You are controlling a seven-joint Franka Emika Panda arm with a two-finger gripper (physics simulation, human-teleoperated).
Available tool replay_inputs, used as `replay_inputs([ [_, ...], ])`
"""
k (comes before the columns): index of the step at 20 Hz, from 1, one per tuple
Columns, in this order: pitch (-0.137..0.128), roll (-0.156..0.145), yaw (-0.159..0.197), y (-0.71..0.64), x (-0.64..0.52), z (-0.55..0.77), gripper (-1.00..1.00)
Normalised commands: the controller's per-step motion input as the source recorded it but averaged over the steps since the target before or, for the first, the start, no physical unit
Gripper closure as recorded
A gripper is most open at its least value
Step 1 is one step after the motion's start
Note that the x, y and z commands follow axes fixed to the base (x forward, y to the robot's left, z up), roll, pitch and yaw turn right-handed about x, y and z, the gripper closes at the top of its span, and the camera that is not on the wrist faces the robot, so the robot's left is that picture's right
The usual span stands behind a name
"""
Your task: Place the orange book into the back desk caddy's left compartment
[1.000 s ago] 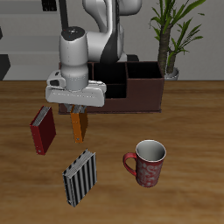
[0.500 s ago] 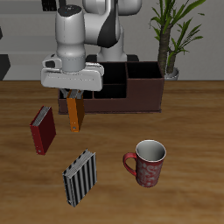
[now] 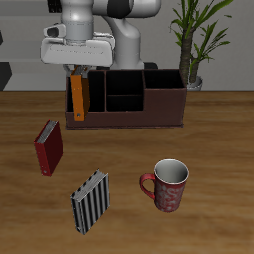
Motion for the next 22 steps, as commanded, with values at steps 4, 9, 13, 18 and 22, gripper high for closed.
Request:
replay_inputs([
  [4,0.001,-0.046,0.035,-0.1,-0.27,0.21,1.0],
  [9,0.01,-0.057,0.032,-0.13,-0.31,0.05,1.0],
  [13,0.029,-0.019,-0.005,-0.1,-0.26,0.03,1.0],
  [18,-0.008,-0.005,0.043,-0.02,-0.36,0.0,1.0],
  [22,0.003,-0.013,-0.001,-0.04,-0.3,-0.07,1.0],
])
